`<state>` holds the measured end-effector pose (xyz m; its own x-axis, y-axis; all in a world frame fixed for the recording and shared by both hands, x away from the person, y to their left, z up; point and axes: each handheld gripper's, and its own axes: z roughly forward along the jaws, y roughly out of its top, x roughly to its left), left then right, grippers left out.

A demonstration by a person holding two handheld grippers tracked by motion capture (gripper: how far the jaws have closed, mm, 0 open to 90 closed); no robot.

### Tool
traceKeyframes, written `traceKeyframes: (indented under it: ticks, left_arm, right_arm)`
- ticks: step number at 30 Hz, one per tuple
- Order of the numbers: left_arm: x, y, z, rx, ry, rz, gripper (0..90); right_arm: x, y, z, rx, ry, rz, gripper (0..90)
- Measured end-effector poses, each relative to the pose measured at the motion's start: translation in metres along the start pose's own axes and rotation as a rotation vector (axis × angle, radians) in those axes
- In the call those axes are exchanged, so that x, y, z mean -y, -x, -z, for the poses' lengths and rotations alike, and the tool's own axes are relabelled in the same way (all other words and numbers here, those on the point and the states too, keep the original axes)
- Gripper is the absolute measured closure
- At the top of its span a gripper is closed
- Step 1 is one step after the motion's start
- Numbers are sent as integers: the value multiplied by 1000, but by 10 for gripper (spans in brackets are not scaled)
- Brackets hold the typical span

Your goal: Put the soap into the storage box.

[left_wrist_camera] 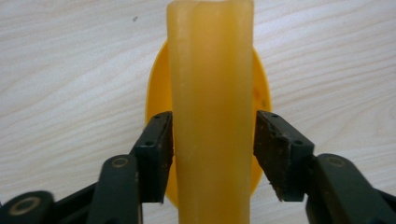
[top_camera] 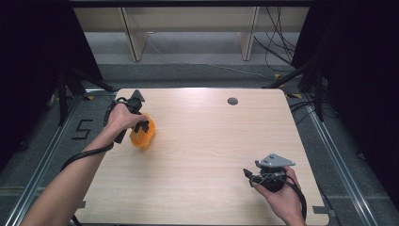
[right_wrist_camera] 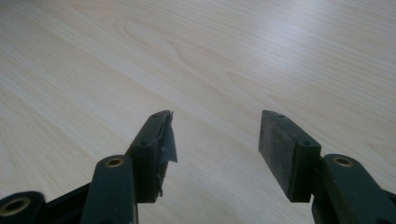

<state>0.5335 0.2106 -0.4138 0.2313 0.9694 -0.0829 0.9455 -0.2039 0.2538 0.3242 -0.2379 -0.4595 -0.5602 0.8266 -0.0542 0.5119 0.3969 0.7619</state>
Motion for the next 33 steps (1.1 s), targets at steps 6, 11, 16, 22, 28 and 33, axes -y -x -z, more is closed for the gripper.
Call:
traceKeyframes:
  ticks: [6, 11, 16, 22, 28, 33]
  left_arm:
    - [0, 3, 7, -4, 17, -16, 405]
    - [3, 2, 17, -10, 44, -88, 380]
    - [12, 0, 31, -2, 101, -99, 366]
    - [27, -5, 45, 19, 163, -112, 346]
    - [50, -7, 55, 36, 221, -144, 310]
    - [69, -6, 60, 59, 244, -144, 292]
  right_arm:
    - [0, -1, 0, -19, -11, -21, 449]
    - [0, 0, -1, -19, -5, -9, 448]
    - [0, -1, 0, -23, -10, -21, 448]
    - [0, -2, -1, -23, -6, -21, 447]
    - [0, -1, 0, -1, -11, -11, 447]
    - [0, -1, -1, -16, 1, -12, 447]
